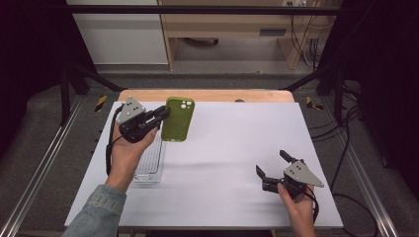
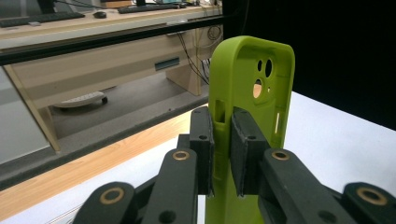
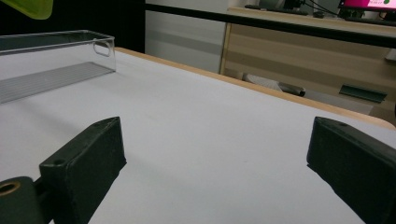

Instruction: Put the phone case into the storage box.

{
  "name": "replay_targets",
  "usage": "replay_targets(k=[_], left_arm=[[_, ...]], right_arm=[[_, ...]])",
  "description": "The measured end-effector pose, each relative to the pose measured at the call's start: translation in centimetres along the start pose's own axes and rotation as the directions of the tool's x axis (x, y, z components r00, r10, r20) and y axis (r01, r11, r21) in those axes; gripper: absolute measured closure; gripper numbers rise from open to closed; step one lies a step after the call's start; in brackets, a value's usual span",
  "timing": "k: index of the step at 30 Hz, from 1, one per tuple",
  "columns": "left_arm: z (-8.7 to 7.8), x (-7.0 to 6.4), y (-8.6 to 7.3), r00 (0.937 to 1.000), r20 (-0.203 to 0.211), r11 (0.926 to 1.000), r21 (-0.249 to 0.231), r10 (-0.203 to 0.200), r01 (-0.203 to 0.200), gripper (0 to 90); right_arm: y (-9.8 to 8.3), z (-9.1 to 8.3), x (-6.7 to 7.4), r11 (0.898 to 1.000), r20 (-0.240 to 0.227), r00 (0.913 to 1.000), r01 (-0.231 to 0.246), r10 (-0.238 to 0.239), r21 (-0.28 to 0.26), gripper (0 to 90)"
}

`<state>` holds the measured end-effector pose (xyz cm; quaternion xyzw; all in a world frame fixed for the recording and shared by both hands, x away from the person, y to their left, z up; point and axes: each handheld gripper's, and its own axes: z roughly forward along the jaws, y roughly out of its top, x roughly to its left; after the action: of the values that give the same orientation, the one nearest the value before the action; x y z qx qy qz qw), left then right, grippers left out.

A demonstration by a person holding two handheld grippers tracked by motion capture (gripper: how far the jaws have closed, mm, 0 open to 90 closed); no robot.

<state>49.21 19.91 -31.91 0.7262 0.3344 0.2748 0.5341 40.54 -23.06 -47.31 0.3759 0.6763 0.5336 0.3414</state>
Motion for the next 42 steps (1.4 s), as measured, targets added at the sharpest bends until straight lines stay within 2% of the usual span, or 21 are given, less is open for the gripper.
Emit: replay_targets(k=[11, 17, 28, 34, 42], left_arm=[[-1.9, 1.9, 0.1, 0.9992, -0.04, 0.9996, -0.028, -0.007, 0.006, 79.9], [-2.6, 2.7, 0.2, 0.9987, -0.049, 0.999, -0.043, -0.014, 0.012, 79.9], [-3.4, 4.3, -0.1, 0.9964, -0.082, 0.9986, -0.051, -0.019, 0.015, 79.9], [-3.8, 5.2, -0.3, 0.995, -0.092, 0.997, -0.071, -0.038, 0.031, 79.9], [-4.0, 5.6, -0.5, 0.9948, -0.097, 0.997, -0.073, -0.03, 0.023, 79.9]], right_arm=[[-0.1, 0.1, 0.6, 1.0, 0.003, 0.9999, 0.011, -0.011, -0.002, 3.0], [-0.1, 0.0, 0.4, 1.0, 0.002, 0.9999, -0.014, 0.014, -0.018, 2.9], [-0.2, -0.1, 0.3, 1.0, 0.0, 0.9998, -0.018, 0.018, -0.022, 2.9], [-0.3, -0.1, 0.3, 1.0, -0.001, 0.9999, -0.012, 0.012, -0.021, 3.4], [-0.3, 0.0, 0.3, 1.0, -0.012, 0.9998, -0.014, 0.014, -0.017, 4.0]])
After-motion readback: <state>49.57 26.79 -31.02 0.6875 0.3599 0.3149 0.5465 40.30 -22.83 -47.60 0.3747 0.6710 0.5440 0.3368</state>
